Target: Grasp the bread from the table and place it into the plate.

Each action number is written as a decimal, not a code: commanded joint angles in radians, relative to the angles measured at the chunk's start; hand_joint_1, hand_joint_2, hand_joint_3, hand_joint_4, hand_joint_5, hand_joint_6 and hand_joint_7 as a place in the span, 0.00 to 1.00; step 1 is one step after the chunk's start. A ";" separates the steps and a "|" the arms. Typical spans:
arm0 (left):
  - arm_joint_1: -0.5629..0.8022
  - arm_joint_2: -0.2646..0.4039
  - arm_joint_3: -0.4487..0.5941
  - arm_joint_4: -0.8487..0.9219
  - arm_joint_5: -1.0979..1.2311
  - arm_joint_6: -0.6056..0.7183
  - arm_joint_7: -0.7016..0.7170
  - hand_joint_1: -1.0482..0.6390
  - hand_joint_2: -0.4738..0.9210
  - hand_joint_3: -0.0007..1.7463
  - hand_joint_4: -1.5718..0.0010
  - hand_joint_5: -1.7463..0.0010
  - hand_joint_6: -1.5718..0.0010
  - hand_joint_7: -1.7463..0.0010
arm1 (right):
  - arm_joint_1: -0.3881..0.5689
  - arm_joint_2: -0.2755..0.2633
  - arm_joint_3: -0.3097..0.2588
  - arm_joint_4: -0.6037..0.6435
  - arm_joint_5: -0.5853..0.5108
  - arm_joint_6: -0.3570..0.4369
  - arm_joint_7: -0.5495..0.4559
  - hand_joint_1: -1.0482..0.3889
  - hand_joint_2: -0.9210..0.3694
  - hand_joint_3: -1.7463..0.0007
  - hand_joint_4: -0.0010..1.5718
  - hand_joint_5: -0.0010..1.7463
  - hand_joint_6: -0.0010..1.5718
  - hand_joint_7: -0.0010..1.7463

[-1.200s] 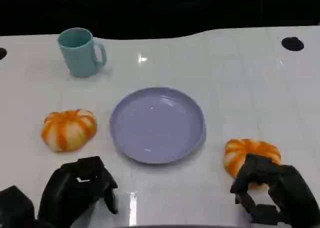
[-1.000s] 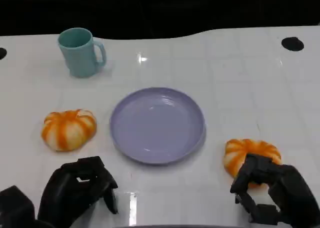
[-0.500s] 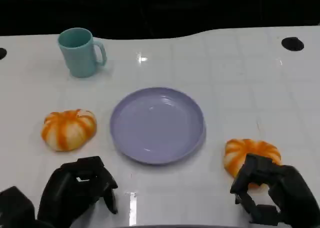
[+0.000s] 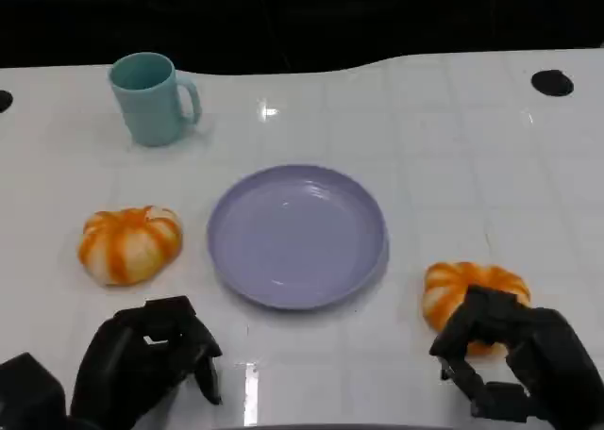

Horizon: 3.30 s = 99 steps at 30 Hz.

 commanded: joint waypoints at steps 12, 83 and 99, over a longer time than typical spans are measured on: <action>-0.007 0.008 0.007 0.015 0.002 -0.010 0.004 0.06 1.00 0.04 0.23 0.19 0.25 0.43 | -0.042 -0.164 -0.063 -0.083 -0.412 -0.167 -0.190 0.40 0.00 0.96 0.08 0.37 0.20 0.15; 0.010 -0.001 -0.006 -0.020 0.007 -0.004 0.028 0.06 1.00 0.04 0.23 0.19 0.25 0.43 | -0.430 -0.340 0.405 0.251 -1.075 0.425 -0.739 0.59 0.04 0.87 0.56 0.99 0.69 0.48; 0.009 0.003 -0.002 -0.016 -0.001 -0.009 0.015 0.06 1.00 0.04 0.23 0.19 0.25 0.42 | -0.513 -0.293 0.417 0.417 -1.009 0.311 -1.102 0.68 0.55 0.26 0.62 1.00 0.56 0.88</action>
